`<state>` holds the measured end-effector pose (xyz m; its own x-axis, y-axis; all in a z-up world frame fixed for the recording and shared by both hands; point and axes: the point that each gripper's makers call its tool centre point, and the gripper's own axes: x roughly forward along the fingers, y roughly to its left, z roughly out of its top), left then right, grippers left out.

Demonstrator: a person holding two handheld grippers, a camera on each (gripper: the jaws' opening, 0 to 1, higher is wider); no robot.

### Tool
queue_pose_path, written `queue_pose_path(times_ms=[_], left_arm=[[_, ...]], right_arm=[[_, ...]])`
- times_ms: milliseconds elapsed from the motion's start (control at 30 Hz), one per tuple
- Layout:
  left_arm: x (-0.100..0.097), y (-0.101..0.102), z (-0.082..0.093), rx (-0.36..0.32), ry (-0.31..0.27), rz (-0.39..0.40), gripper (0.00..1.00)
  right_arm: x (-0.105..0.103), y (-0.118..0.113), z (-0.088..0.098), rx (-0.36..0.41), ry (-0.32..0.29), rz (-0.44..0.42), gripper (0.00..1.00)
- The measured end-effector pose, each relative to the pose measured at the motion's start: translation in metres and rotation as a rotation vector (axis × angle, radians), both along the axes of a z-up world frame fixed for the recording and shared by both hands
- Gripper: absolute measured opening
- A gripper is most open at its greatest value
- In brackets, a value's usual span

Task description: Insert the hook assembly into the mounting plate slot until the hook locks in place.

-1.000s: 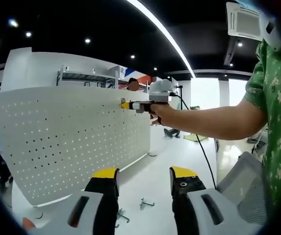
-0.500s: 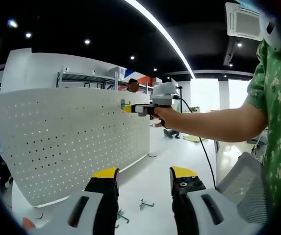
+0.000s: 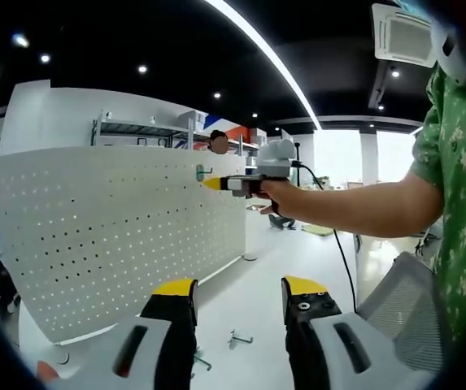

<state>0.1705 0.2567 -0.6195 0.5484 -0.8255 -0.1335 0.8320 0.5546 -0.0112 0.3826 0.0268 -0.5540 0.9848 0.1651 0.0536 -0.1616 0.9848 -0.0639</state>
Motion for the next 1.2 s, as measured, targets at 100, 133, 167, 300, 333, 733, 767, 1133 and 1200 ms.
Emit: queue_pose_path(times_ms=[100, 133, 167, 300, 333, 733, 767, 1133, 1200], left_arm=[[0.0, 0.0, 0.0, 0.0, -0.001, 0.0, 0.43], [0.0, 0.0, 0.001, -0.001, -0.002, 0.0, 0.43], [0.0, -0.001, 0.001, -0.001, -0.003, -0.001, 0.43], [-0.001, -0.001, 0.001, -0.001, -0.004, -0.001, 0.43], [-0.001, -0.001, 0.001, 0.0, -0.004, -0.001, 0.43], [-0.006, 0.001, -0.001, 0.005, -0.002, 0.004, 0.43], [-0.006, 0.002, -0.001, 0.006, -0.001, 0.005, 0.43], [-0.009, 0.001, -0.01, 0.015, 0.015, 0.005, 0.42], [-0.009, 0.001, -0.012, 0.015, 0.018, 0.004, 0.42]], right_arm=[[-0.001, 0.0, -0.001, 0.001, 0.0, 0.003, 0.44], [-0.001, 0.0, 0.0, 0.001, -0.001, 0.004, 0.45], [-0.001, 0.0, 0.0, 0.002, -0.002, 0.005, 0.46], [-0.004, 0.001, 0.001, 0.003, -0.009, 0.01, 0.48], [-0.004, 0.001, 0.001, 0.002, -0.009, 0.009, 0.49], [-0.021, 0.01, -0.003, -0.013, -0.008, 0.032, 0.5], [-0.022, 0.01, -0.004, -0.014, -0.006, 0.034, 0.5], [-0.044, 0.018, -0.009, -0.015, -0.001, 0.052, 0.5], [-0.047, 0.019, -0.01, -0.013, -0.002, 0.06, 0.5]])
